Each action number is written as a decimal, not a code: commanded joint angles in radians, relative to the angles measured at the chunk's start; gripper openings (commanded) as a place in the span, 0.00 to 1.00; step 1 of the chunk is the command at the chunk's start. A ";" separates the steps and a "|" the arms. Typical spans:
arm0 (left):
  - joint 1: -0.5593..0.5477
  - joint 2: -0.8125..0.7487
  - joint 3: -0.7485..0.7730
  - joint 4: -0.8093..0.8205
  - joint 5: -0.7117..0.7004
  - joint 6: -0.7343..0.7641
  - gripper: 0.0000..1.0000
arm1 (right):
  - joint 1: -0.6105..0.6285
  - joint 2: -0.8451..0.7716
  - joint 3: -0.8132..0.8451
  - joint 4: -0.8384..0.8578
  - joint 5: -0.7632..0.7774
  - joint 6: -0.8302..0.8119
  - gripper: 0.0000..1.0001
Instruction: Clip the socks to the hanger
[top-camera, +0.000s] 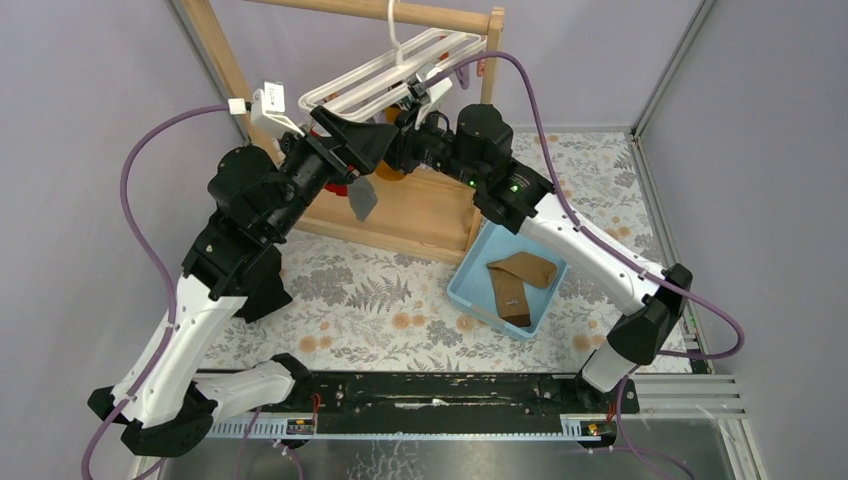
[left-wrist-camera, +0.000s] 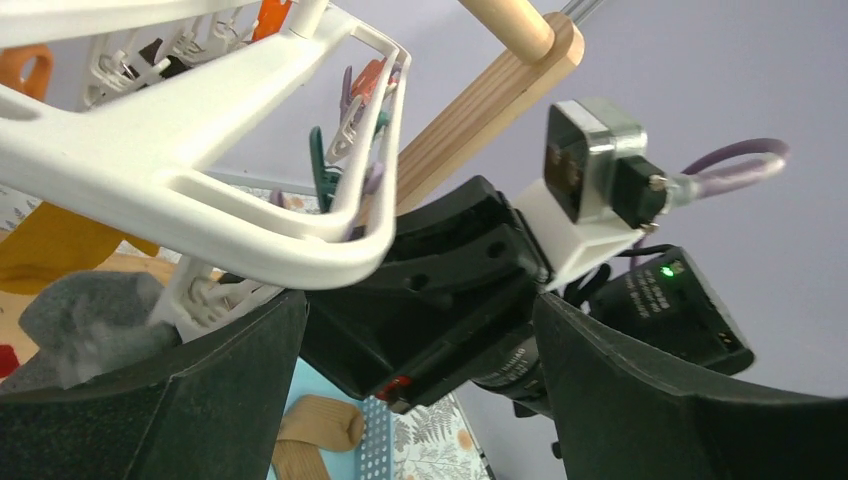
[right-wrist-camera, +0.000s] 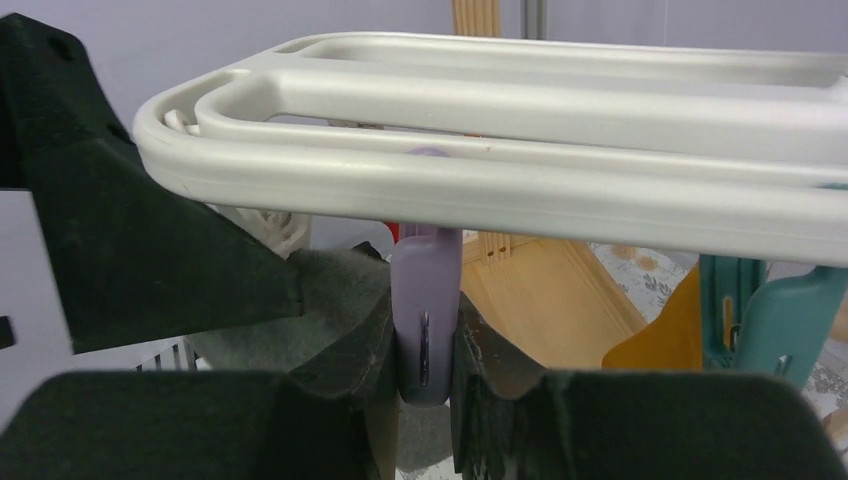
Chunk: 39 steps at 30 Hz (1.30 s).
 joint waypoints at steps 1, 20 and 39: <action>-0.004 0.027 0.012 0.029 -0.040 0.057 0.91 | 0.003 -0.074 -0.017 0.053 -0.020 -0.001 0.00; -0.002 0.055 -0.086 0.245 -0.208 0.168 0.91 | 0.002 -0.082 -0.039 0.052 -0.065 0.028 0.00; -0.002 -0.034 -0.122 0.252 -0.210 0.186 0.90 | 0.002 -0.095 -0.052 0.066 -0.080 0.049 0.00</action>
